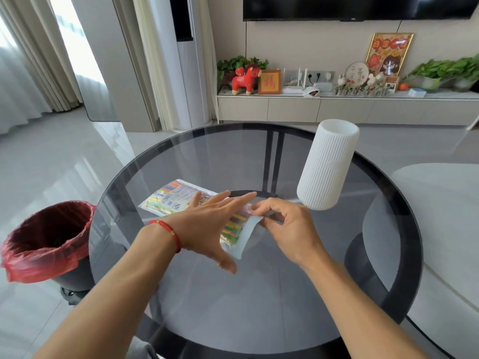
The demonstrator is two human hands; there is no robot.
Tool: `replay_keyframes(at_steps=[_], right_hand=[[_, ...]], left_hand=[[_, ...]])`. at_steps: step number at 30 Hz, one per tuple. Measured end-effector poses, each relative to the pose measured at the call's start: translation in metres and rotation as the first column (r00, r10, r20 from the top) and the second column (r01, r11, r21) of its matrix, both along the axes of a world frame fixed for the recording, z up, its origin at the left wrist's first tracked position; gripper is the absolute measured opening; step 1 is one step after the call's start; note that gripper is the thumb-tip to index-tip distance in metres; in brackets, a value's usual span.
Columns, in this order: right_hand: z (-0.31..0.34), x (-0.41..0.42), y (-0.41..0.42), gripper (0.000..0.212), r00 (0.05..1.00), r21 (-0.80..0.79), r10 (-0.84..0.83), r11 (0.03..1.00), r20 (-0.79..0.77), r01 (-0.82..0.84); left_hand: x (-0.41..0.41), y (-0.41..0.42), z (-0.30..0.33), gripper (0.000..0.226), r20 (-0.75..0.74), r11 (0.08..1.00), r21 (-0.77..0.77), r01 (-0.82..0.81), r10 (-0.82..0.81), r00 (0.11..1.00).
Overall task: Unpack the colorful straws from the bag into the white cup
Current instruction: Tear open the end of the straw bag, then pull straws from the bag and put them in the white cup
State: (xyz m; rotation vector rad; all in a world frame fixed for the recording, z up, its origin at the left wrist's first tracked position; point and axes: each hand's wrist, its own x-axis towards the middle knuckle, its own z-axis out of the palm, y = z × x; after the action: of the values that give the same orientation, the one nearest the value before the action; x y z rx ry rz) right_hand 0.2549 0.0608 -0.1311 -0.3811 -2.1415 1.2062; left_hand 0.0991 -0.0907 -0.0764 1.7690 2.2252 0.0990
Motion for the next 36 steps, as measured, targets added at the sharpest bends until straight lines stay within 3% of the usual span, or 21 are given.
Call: replay_keyframes(at_steps=[2,5,9,11,14,21,25,27,30,36], right_hand=[[0.002,0.000,0.005,0.019,1.000,-0.045,-0.005,0.999,-0.031,0.003],[0.003,-0.001,0.007,0.018,0.995,0.008,-0.097,0.995,-0.012,0.097],[0.000,0.003,0.014,0.017,0.972,-0.051,-0.232,0.971,0.035,0.234],[-0.002,0.002,0.011,0.016,0.991,-0.140,-0.093,0.984,0.096,0.106],[-0.004,-0.004,0.000,0.032,0.984,-0.243,0.083,0.969,0.158,-0.043],[-0.003,-0.008,-0.005,0.022,0.962,-0.417,0.202,0.902,0.185,-0.109],[0.003,-0.004,0.005,0.032,0.927,-0.491,0.310,0.854,0.214,-0.172],[0.000,-0.004,0.002,0.033,0.917,-0.414,0.282,0.898,0.283,-0.148],[-0.011,-0.013,-0.006,0.016,0.951,-0.337,0.170,0.938,0.260,-0.075],[-0.001,-0.001,0.020,0.032,0.989,-0.463,0.102,0.885,0.110,-0.039]], left_hand=[[0.001,0.009,-0.008,0.126,-0.096,0.995,0.103,0.018,-0.008,0.995],[-0.001,0.017,-0.018,0.103,-0.212,0.962,0.274,0.005,0.055,0.976],[-0.010,0.014,-0.023,0.070,-0.207,0.912,0.404,-0.076,0.172,0.963],[-0.008,0.011,-0.029,0.070,-0.214,0.909,0.409,-0.086,0.187,0.959],[-0.002,0.013,-0.036,0.074,-0.222,0.903,0.423,-0.077,0.186,0.957],[-0.002,0.009,-0.043,0.080,-0.232,0.898,0.430,-0.091,0.208,0.950],[-0.003,0.009,-0.042,0.078,-0.210,0.890,0.438,-0.128,0.240,0.948],[-0.001,0.010,-0.042,0.079,-0.202,0.895,0.425,-0.134,0.239,0.950],[0.004,0.010,-0.046,0.079,-0.235,0.911,0.393,-0.128,0.233,0.943],[-0.008,0.002,-0.045,0.069,-0.212,0.902,0.380,-0.203,0.298,0.931]])
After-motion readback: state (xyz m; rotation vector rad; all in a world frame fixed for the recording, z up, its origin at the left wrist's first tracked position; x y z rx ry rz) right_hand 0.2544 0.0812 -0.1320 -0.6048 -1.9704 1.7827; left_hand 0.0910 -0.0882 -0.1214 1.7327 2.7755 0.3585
